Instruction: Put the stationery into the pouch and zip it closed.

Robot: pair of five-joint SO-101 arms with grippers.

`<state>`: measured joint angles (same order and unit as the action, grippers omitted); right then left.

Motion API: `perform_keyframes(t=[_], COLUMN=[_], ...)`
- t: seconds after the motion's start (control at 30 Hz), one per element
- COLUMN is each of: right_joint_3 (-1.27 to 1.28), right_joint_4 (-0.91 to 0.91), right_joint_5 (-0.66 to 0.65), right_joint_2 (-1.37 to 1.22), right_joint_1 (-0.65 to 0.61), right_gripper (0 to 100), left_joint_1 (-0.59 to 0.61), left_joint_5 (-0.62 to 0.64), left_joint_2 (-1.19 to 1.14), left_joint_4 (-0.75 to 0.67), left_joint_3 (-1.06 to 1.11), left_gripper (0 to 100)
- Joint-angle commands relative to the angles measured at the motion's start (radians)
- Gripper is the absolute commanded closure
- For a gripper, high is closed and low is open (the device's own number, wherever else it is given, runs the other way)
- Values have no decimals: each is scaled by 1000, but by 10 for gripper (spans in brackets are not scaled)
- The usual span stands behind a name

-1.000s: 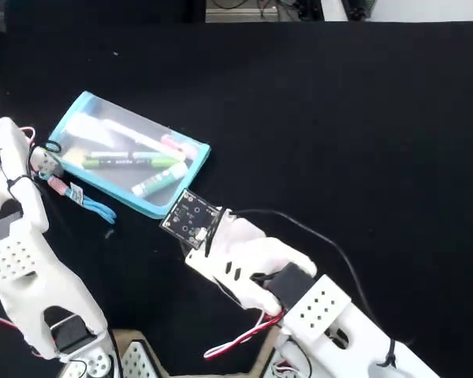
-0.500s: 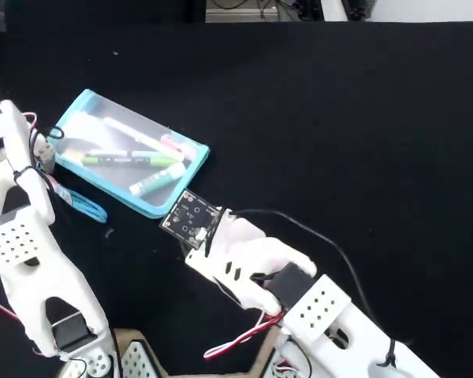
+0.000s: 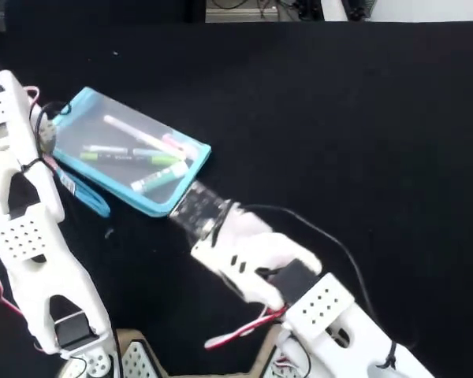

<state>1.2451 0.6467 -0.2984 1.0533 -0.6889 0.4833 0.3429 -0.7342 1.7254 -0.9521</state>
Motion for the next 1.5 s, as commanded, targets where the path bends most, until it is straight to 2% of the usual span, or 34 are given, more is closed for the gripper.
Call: perform_keyframes(t=[0.0, 0.13, 0.4, 0.6, 0.9, 1.07, 1.33, 1.47], right_joint_3=[-18, -15, -16, -24, -22, -24, -159, -280], right_joint_4=[-75, -106, -100, -100, 110, 147, 158, 253], right_joint_5=[100, 187, 193, 192, 196, 195, 196, 196], right_joint_2=[24, 24, 24, 41, 458, 605, 492, 417], right_joint_1=[141, 221, 163, 170, 245, 282, 400, 407], right_gripper=[910, 907, 906, 906, 904, 801, 830, 830], left_joint_1=[-70, -125, -282, -398, -473, -542, -661, -710], left_joint_5=[-44, -104, -227, -336, -358, -394, -463, -463], left_joint_2=[34, 114, 419, 597, 713, 760, 908, 930], left_joint_4=[37, 37, 37, 34, 34, 34, 34, 34], left_joint_3=[-186, -185, -44, 81, 96, 94, 102, 102], left_gripper=[970, 970, 970, 970, 970, 970, 970, 970])
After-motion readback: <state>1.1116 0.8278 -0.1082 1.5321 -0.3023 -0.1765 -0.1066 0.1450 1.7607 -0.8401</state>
